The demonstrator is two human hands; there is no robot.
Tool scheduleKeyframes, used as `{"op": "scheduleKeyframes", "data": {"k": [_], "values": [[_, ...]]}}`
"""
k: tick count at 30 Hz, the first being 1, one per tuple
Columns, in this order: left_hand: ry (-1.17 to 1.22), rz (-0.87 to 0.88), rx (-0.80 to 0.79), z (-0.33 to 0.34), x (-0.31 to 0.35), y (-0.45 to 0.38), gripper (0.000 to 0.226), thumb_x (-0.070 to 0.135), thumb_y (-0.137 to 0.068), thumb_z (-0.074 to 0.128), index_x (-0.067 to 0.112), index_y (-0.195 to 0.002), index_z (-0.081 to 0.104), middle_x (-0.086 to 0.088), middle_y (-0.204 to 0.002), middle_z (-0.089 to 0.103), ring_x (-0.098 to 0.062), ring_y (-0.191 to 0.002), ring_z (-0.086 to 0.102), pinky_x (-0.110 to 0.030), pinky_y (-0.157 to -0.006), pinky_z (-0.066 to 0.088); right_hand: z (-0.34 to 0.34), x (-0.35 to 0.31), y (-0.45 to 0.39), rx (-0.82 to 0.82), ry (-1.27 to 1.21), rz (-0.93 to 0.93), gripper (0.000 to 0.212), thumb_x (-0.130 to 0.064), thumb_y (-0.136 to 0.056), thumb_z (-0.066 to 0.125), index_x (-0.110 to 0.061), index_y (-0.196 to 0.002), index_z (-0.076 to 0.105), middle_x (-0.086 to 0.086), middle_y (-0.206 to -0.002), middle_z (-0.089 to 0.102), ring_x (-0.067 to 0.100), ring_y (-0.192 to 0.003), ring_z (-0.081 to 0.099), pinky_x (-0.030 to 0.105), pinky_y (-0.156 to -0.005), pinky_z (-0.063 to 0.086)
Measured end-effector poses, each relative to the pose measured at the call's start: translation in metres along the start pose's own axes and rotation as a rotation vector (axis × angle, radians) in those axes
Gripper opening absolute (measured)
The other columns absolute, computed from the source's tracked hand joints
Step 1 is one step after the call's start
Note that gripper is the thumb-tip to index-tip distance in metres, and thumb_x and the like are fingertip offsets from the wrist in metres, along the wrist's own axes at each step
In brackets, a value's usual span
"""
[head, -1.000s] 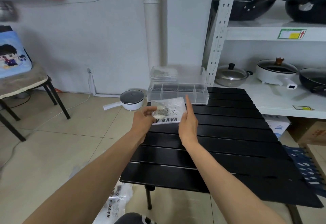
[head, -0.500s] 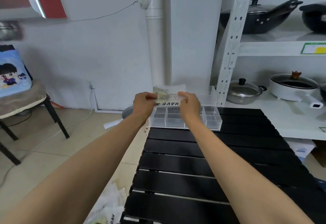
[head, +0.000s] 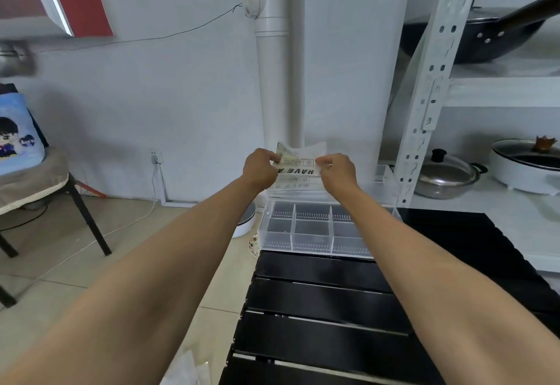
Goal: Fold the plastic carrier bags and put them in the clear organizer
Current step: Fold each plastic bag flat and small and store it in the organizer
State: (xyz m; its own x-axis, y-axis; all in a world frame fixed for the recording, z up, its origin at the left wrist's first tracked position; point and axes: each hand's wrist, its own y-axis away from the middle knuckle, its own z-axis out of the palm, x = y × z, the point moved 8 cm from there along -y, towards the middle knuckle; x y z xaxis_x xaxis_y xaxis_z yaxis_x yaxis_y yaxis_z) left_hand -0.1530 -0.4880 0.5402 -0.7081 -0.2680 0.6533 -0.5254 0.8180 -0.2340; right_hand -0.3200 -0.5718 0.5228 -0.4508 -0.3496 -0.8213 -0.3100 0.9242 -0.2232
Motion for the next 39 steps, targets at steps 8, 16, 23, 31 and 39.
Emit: {"op": "scheduleKeyframes", "data": {"k": [8, 16, 23, 31, 39], "values": [[-0.417, 0.053, 0.013, 0.012, -0.009, -0.011, 0.026, 0.007, -0.088, 0.052, 0.009, -0.110, 0.067, -0.009, -0.119, 0.055, -0.028, -0.114, 0.047, -0.039, -0.093, 0.045, 0.016, 0.012, -0.017, -0.141, 0.151, 0.087, 0.038, 0.010, -0.082, 0.043, 0.012, -0.115, 0.062, 0.026, -0.121, 0.061, 0.033, -0.110, 0.062, 0.053, -0.089, 0.052], [-0.399, 0.182, -0.160, 0.047, 0.009, -0.017, 0.027, -0.006, -0.084, 0.041, 0.004, -0.092, 0.065, -0.011, -0.101, 0.063, -0.031, -0.103, 0.057, -0.032, -0.083, 0.045, 0.028, 0.016, -0.036, -0.226, 0.316, 0.156, 0.025, -0.001, -0.081, 0.052, -0.005, -0.103, 0.065, 0.010, -0.104, 0.065, 0.026, -0.093, 0.063, 0.035, -0.081, 0.054], [-0.472, 0.159, -0.245, 0.060, 0.006, -0.023, 0.037, 0.004, -0.089, 0.038, 0.003, -0.119, 0.059, -0.014, -0.122, 0.060, -0.031, -0.107, 0.056, -0.038, -0.090, 0.047, 0.027, 0.013, -0.039, -0.193, 0.462, 0.118, 0.034, -0.001, -0.080, 0.057, -0.010, -0.110, 0.068, 0.007, -0.113, 0.064, 0.027, -0.100, 0.062, 0.034, -0.088, 0.053], [-0.506, 0.137, -0.279, 0.067, 0.009, -0.021, 0.034, 0.006, -0.089, 0.039, 0.002, -0.117, 0.058, -0.014, -0.122, 0.061, -0.030, -0.102, 0.056, -0.035, -0.086, 0.046, 0.035, 0.012, -0.035, -0.301, 0.520, 0.178, 0.018, 0.002, -0.087, 0.053, -0.006, -0.072, 0.046, 0.010, -0.073, 0.051, 0.027, -0.075, 0.056, 0.032, -0.068, 0.048], [-0.526, 0.171, -0.198, 0.062, 0.017, -0.010, 0.021, 0.001, -0.090, 0.036, -0.004, -0.102, 0.053, -0.022, -0.115, 0.046, -0.037, -0.105, 0.050, -0.033, -0.079, 0.039, 0.033, 0.013, -0.031, -0.370, 0.536, 0.216, 0.012, -0.006, -0.089, 0.059, -0.006, -0.080, 0.051, 0.011, -0.069, 0.052, 0.023, -0.059, 0.052, 0.034, -0.071, 0.051]]}}
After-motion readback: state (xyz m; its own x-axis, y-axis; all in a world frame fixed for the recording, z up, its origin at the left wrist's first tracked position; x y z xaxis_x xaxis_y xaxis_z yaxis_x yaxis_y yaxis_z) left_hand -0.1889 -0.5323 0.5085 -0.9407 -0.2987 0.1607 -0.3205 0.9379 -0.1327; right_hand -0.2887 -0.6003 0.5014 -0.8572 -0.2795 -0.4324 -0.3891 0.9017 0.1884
